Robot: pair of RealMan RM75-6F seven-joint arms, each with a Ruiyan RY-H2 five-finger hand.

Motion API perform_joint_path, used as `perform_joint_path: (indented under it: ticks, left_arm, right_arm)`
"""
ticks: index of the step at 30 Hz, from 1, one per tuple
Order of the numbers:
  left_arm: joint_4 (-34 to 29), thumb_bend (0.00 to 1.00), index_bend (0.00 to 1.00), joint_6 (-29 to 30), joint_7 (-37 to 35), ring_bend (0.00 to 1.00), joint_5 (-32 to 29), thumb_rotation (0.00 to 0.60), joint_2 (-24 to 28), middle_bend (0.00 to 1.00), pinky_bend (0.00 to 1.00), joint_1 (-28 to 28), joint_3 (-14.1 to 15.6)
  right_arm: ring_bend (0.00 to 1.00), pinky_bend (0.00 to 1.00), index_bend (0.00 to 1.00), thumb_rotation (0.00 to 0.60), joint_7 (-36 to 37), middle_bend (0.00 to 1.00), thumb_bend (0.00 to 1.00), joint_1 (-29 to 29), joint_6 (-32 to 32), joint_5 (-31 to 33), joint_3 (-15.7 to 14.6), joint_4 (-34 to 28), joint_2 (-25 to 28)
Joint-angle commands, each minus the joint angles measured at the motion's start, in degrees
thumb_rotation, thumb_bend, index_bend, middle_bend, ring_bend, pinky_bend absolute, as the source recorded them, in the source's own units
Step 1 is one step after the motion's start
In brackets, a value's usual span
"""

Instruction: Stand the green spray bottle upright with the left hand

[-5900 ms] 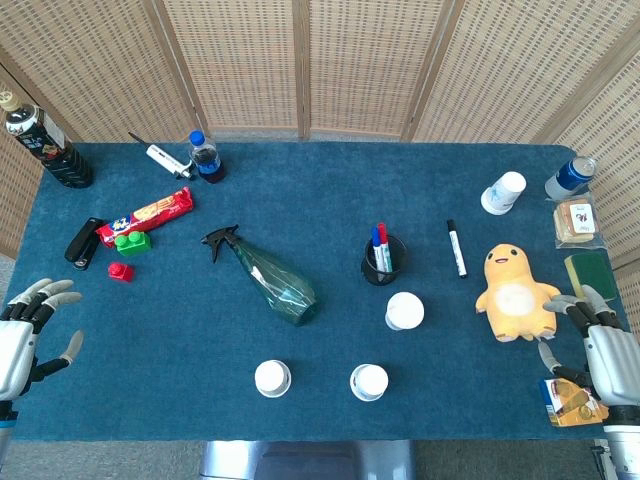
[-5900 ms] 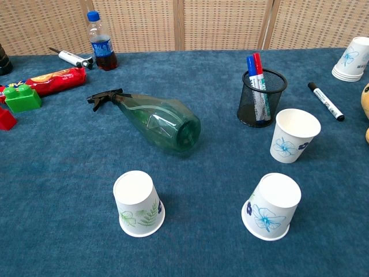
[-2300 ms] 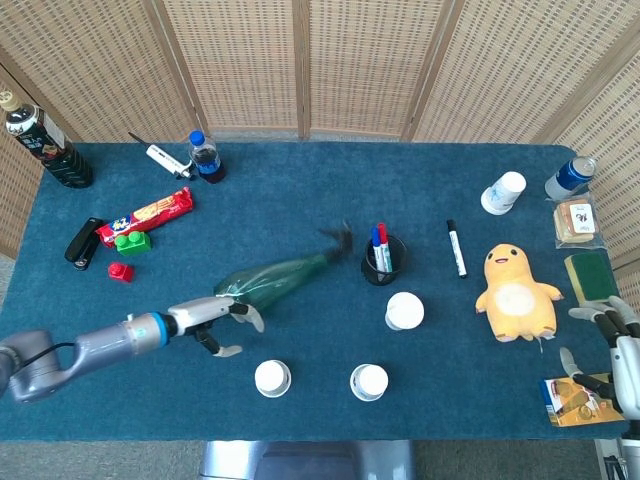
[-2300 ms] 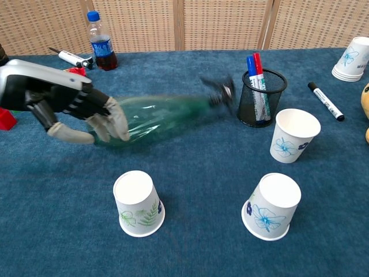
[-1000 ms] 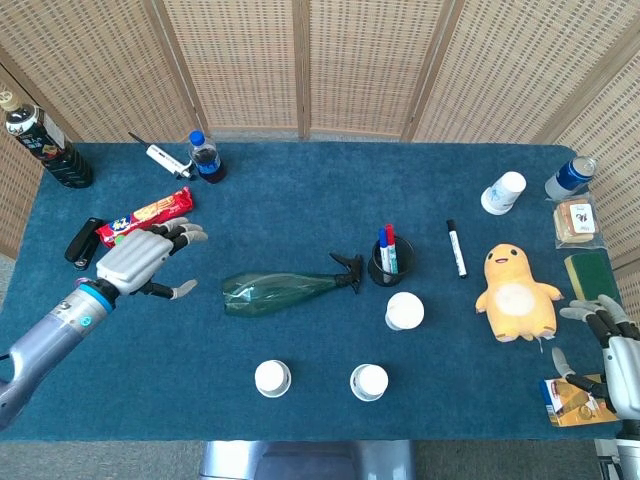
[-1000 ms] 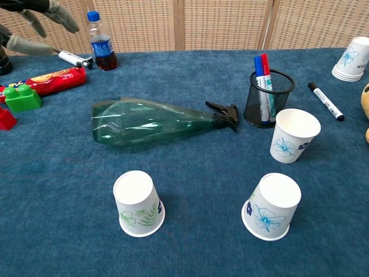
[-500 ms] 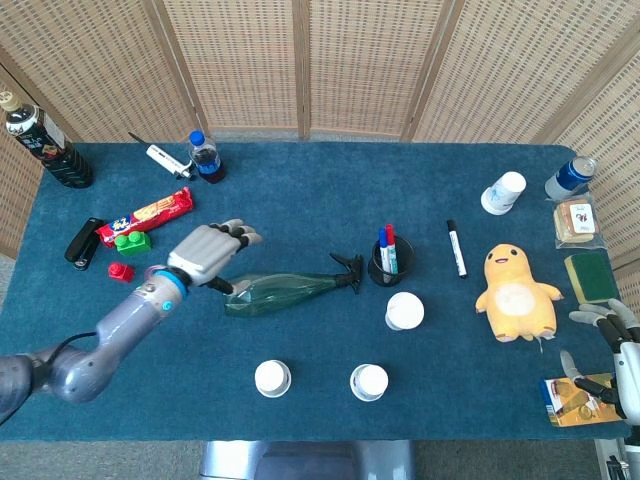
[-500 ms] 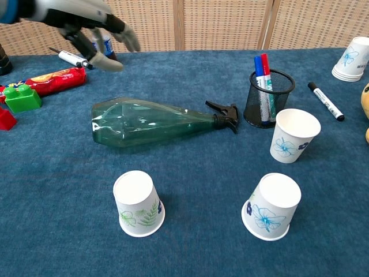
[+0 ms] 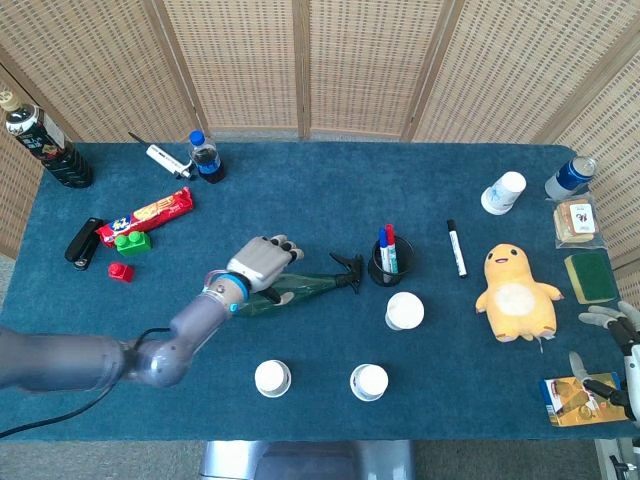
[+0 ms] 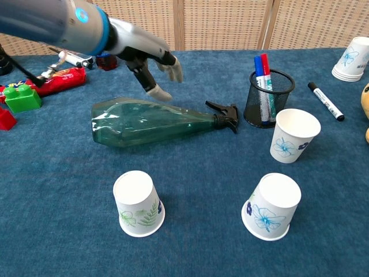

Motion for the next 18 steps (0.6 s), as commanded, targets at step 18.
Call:
perform_joint_path:
  ticks: [18]
  left_arm:
    - [13.54, 0.39, 0.14, -1.45, 6.19, 0.1, -11.01, 0.361, -13.68, 0.14, 0.25, -6.93, 1.64]
  right_arm:
    - [0.1, 0.19, 0.31, 0.6, 2.7, 0.27, 0.39, -1.47, 1.58, -0.01, 0.1, 1.16, 0.46]
